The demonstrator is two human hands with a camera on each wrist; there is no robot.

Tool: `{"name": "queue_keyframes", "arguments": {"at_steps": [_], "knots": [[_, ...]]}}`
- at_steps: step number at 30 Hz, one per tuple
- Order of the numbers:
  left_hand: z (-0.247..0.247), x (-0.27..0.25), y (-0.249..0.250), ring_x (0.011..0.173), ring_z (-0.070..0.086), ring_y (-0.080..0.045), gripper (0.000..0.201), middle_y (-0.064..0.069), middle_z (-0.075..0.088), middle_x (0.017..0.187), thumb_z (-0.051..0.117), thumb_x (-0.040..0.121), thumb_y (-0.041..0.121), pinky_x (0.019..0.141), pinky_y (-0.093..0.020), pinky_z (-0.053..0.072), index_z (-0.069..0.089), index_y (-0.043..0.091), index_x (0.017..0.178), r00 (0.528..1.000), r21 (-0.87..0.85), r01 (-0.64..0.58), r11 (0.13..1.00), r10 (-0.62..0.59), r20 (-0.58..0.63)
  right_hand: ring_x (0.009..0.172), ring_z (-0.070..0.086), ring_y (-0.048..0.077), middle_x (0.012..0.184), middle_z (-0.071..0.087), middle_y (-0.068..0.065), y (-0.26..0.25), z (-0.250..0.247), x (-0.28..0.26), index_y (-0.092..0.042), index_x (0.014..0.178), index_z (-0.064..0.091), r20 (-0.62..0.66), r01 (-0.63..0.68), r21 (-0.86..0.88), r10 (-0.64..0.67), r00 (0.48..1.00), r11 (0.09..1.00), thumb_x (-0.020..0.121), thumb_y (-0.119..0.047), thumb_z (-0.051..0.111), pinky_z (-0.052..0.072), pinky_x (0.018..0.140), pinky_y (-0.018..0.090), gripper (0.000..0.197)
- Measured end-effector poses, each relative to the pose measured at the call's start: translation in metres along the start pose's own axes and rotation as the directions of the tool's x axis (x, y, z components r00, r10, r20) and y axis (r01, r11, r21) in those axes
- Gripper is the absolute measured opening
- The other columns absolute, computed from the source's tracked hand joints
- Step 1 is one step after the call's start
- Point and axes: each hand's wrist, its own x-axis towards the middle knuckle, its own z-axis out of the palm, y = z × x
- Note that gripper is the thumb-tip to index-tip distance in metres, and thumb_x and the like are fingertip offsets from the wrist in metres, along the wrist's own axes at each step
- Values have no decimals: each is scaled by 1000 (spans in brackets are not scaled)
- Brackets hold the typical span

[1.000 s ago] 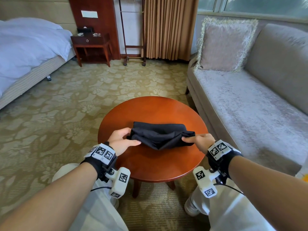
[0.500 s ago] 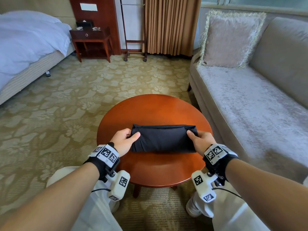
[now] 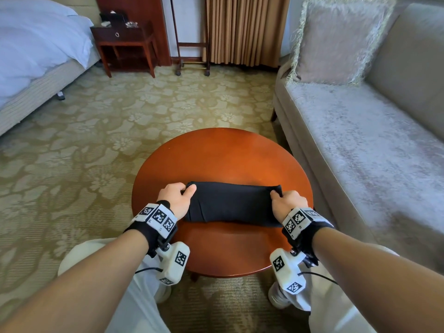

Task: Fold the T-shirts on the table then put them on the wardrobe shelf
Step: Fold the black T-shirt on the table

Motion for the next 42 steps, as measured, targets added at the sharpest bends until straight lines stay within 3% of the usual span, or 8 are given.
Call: {"name": "queue_keyframes", "arguments": {"at_steps": [6, 10, 16, 26, 30, 33, 37, 42], "knots": [[-3, -4, 1, 82, 57, -14, 41, 7, 59, 87, 64, 86, 55, 68, -28, 41, 58, 16, 96, 990, -260, -16, 965, 52, 134, 69, 53, 26, 96, 62, 13, -6, -3, 3, -7, 102, 64, 42, -48, -5, 48, 998, 999, 95, -44, 45, 36, 59, 27, 42], [-5, -9, -4, 105, 59, -12, 86, 11, 61, 114, 94, 45, 40, 92, -36, 50, 50, 26, 118, 963, -201, -20, 979, 73, 259, 70, 52, 25, 93, 59, 12, -8, -5, 1, -8, 108, 62, 72, -70, 1, 70, 995, 998, 96, -46, 44, 36, 65, 29, 44], [-21, -8, -8, 95, 67, -17, 80, 6, 69, 101, 89, 36, 44, 90, -44, 53, 54, 30, 107, 962, -98, -1, 995, 28, 273, 66, 50, 25, 89, 58, 13, -12, -11, -5, -6, 101, 60, 59, -81, -4, 81, 995, 997, 95, -43, 48, 38, 67, 30, 40], [-27, -11, 11, 121, 49, -24, 100, 0, 48, 134, 90, 62, 26, 101, -38, 43, 31, 24, 143, 964, -89, 91, 992, -65, 259, 64, 49, 22, 102, 62, 14, -20, -9, -14, -4, 103, 60, -21, -71, 9, 71, 997, 997, 92, -38, 56, 40, 64, 29, 36], [-20, -21, 39, 137, 26, -25, 94, -1, 25, 149, 77, 69, 55, 111, -45, 28, 27, 33, 145, 995, 106, -95, 990, 98, -18, 111, 50, 31, 126, 47, 12, -23, -4, -17, -11, 126, 43, -148, 4, 29, 1, 989, 1000, 81, -42, 66, 45, 87, 40, 59], [-3, -26, 52, 144, 15, -22, 71, 3, 13, 158, 55, 86, 59, 114, -48, 16, 26, 39, 147, 963, 323, -254, 912, 271, -8, 129, 32, 26, 140, 31, 4, -21, 5, -25, -19, 131, 35, -285, 268, -129, -295, 912, 955, 73, -49, 70, 37, 102, 43, 75], [15, -17, 55, 150, -2, -20, 49, 7, 9, 163, 32, 101, 49, 116, -53, 4, 26, 42, 149, 969, 451, -247, 858, 207, 135, 147, -2, 19, 159, 3, -7, -15, 18, -28, -29, 146, 20, 0, 521, -361, -559, 829, 774, 85, -61, 49, 13, 115, 48, 74], [24, 2, 52, 150, -5, -20, 48, 9, 8, 163, 17, 104, 48, 116, -56, 0, 21, 42, 151, 968, 529, -186, 828, 62, 242, 147, -18, 18, 161, -9, -11, -2, 23, -15, -39, 152, 4, 265, 477, -447, -397, 879, 757, 90, -72, 17, -5, 117, 51, 71]]}}
